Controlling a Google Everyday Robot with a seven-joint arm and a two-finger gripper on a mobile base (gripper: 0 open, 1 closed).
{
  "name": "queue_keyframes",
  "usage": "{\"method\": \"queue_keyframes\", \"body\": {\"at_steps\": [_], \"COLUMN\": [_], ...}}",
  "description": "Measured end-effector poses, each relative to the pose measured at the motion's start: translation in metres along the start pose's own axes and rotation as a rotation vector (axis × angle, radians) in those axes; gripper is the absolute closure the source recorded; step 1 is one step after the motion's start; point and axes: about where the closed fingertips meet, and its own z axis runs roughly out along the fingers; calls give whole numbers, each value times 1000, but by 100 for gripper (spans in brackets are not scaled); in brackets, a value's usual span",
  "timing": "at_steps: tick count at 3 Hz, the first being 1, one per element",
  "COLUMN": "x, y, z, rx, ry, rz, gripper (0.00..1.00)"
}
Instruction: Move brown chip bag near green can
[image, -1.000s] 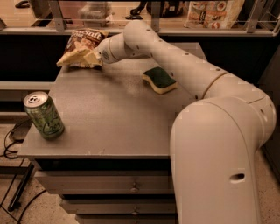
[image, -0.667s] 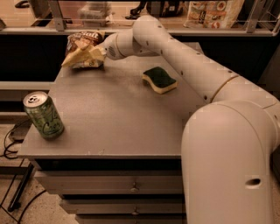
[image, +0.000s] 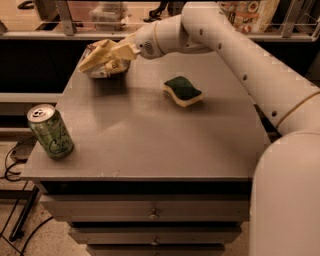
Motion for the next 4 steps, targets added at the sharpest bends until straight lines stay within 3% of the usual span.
{"method": "queue_keyframes", "body": {"at_steps": [1,3,4], "x": [-2,5,6], "y": [35,37,55], "z": [-38,-38,-37], "rx": [-58,-79,-113], "ry": [-11,7,38], "rz": [4,20,27], "gripper": [100,100,100]}}
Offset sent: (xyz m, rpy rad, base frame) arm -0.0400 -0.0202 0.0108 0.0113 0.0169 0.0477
